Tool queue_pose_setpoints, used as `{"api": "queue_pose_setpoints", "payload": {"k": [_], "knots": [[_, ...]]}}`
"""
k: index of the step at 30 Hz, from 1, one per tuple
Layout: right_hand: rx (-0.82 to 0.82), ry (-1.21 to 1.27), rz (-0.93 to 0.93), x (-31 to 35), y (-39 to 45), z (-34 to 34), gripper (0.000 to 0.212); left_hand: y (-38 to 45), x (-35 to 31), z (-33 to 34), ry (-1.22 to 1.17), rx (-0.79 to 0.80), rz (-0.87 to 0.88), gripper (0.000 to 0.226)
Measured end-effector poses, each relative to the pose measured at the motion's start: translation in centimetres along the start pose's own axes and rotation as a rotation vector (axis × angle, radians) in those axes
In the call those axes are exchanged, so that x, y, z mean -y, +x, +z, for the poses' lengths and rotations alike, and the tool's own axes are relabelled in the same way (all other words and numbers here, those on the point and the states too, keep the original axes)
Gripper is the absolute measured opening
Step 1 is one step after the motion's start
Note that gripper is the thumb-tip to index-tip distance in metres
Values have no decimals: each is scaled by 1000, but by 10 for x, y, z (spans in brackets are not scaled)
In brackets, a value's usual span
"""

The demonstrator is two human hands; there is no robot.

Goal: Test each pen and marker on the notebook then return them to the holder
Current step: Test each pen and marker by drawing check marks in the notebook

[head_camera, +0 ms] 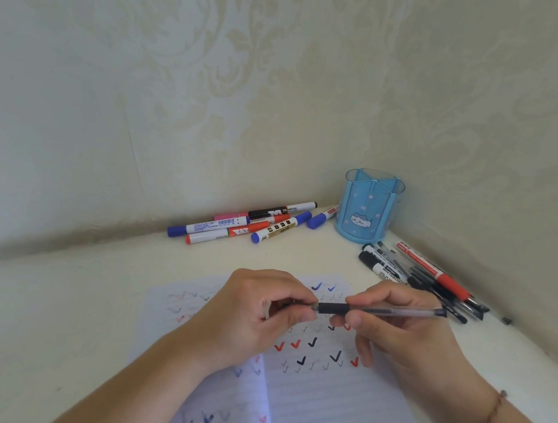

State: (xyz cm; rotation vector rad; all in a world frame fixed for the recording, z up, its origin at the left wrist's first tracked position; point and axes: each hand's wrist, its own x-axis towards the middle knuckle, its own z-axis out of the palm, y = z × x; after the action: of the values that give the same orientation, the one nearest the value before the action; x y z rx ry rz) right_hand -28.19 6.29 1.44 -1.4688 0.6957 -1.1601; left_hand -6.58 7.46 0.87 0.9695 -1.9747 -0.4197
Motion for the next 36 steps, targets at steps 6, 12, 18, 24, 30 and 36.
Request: {"api": "queue_pose_setpoints", "payload": {"k": [6,12,18,24,30,36], "knots": [[-55,-142,-170,-10,11,-9,12,4,-1,-2,55,53,-175,50],[-472,-1123,-72,1,22,-73,33,7,19,-17,506,-140,-454,39],[-514,-1554,86,-8,28,-93,22,9,23,-19,645,-66,-573,33],[-546,-1566,23,-6,32,-85,17,9,21,-22,601,-54,-629,30],[-84,-1899,-334,0,71,-16,22,9,21,-22,553,-73,-628,32],[376,-2503,-316,-23,153,23,24,6,28,-21,545,-96,-547,35]]}}
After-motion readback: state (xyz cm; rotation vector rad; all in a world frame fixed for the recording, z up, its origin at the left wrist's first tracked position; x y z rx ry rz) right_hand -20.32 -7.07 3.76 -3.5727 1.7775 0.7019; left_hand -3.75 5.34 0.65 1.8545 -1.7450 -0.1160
